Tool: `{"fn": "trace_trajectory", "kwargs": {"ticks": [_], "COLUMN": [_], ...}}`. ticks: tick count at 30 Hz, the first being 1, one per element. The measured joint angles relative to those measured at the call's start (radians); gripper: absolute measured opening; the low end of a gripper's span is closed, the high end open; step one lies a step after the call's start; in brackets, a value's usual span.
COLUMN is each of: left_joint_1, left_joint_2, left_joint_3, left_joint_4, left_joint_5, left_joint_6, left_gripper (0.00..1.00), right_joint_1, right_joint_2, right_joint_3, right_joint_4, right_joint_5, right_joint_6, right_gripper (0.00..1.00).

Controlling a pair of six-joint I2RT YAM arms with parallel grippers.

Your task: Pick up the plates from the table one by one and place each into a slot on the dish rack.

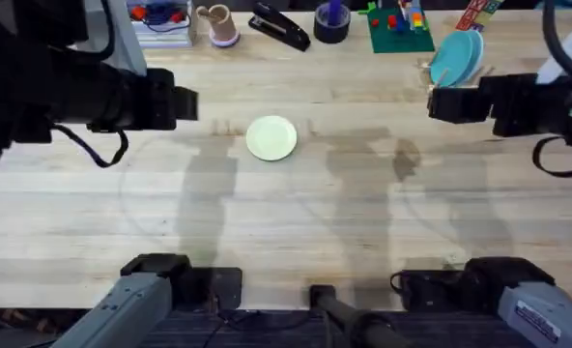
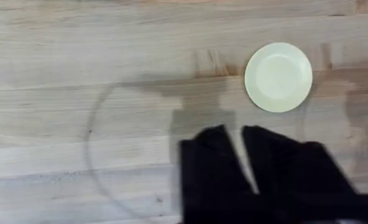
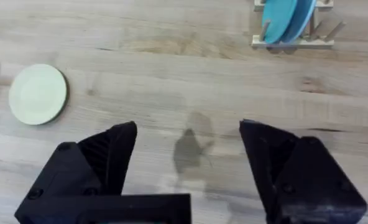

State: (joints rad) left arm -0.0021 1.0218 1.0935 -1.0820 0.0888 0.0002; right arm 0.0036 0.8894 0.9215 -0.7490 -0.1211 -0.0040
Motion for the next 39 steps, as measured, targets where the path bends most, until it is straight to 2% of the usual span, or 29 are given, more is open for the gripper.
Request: {"fn": "trace_trajectory", "kwargs": {"ticks": [1, 2, 6, 12, 23, 28, 32, 37, 39], "left_joint_1": [0.000, 0.000, 0.000, 0.012, 0.154, 0.171, 0.171, 0.171, 0.171], "left_joint_2": [0.000, 0.000, 0.000, 0.053, 0.294, 0.376, 0.420, 0.510, 0.535], "left_joint_3": [0.000, 0.000, 0.000, 0.001, 0.001, -0.005, -0.059, -0.152, -0.153], "left_joint_4": [0.005, 0.014, 0.047, 0.061, 0.087, 0.159, 0.257, 0.334, 0.353], "left_joint_5": [0.007, 0.022, 0.107, 0.280, 0.613, 0.687, 0.744, 0.773, 0.778], "left_joint_6": [0.005, 0.005, 0.004, 0.022, 0.148, 0.179, 0.188, 0.188, 0.188], "left_gripper": [0.072, 0.051, 0.042, 0.042, 0.042, 0.042, 0.042, 0.043, 0.042], "right_joint_1": [0.000, 0.000, 0.000, 0.000, 0.000, 0.000, 0.000, 0.000, 0.000], "right_joint_2": [0.000, 0.000, 0.000, 0.000, 0.000, 0.000, 0.000, 0.000, 0.000], "right_joint_3": [0.000, 0.000, 0.000, 0.000, 0.000, 0.000, 0.000, 0.000, 0.000], "right_joint_4": [0.000, 0.000, 0.000, 0.000, 0.000, 0.000, 0.000, 0.000, 0.000], "right_joint_5": [0.000, 0.000, 0.000, 0.000, 0.000, 0.000, 0.000, 0.000, 0.000], "right_joint_6": [0.000, 0.000, 0.000, 0.000, 0.000, 0.000, 0.000, 0.000, 0.000], "right_gripper": [0.995, 0.995, 0.994, 0.995, 0.995, 0.995, 0.995, 0.993, 0.993]}}
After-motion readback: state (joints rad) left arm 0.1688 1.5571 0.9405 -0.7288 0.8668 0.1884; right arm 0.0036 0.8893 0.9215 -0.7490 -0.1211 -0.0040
